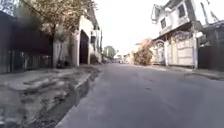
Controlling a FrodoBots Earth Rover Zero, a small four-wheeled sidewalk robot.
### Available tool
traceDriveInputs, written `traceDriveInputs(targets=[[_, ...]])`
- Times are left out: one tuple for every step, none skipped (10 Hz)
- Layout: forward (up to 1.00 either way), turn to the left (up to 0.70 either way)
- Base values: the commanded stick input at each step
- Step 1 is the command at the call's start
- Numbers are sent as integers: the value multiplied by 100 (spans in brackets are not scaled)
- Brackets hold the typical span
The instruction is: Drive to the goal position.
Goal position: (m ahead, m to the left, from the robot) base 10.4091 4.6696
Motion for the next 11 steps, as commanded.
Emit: traceDriveInputs(targets=[[100,0],[100,0],[100,0],[100,0],[100,0],[100,0],[100,0],[100,0],[100,-38],[100,-40],[100,-40]])
